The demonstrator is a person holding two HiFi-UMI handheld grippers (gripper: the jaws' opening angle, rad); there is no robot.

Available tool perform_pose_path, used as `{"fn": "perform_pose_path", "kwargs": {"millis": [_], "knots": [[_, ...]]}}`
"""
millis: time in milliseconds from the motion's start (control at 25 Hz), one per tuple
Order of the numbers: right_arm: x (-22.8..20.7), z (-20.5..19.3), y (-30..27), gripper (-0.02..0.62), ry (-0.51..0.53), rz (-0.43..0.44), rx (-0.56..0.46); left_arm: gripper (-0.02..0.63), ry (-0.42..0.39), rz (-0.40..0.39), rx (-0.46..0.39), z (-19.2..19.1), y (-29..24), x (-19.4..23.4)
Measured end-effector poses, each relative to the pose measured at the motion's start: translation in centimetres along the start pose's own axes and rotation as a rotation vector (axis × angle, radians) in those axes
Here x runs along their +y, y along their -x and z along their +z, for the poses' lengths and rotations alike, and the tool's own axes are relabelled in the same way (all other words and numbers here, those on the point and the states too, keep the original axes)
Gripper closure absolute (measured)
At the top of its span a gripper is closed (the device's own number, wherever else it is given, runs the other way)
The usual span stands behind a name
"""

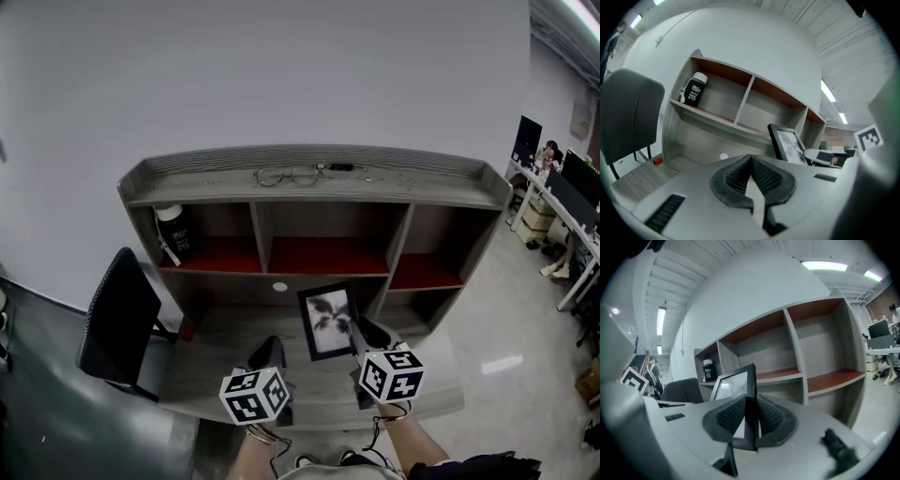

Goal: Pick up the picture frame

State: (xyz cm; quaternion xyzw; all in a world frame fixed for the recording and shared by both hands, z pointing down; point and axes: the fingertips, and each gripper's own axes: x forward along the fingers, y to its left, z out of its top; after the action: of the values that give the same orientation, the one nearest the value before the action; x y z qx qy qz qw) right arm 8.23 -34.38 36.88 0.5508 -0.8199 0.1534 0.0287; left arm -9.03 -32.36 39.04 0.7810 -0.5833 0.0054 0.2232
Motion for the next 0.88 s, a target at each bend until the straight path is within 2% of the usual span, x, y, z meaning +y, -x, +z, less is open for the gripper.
{"fn": "perform_pose_path", "kwargs": {"millis": [600, 880], "knots": [[-2.6, 0.4, 3.5, 0.509, -0.024, 0.032, -0.042, 0.592, -0.037, 0.039, 0.004, -1.8, -0.1, -5.0], [-3.2, 0.2, 3.9, 0.509, -0.035, 0.046, -0.044, 0.592, -0.052, 0.05, -0.004, -1.8, 0.0, -5.9]]}}
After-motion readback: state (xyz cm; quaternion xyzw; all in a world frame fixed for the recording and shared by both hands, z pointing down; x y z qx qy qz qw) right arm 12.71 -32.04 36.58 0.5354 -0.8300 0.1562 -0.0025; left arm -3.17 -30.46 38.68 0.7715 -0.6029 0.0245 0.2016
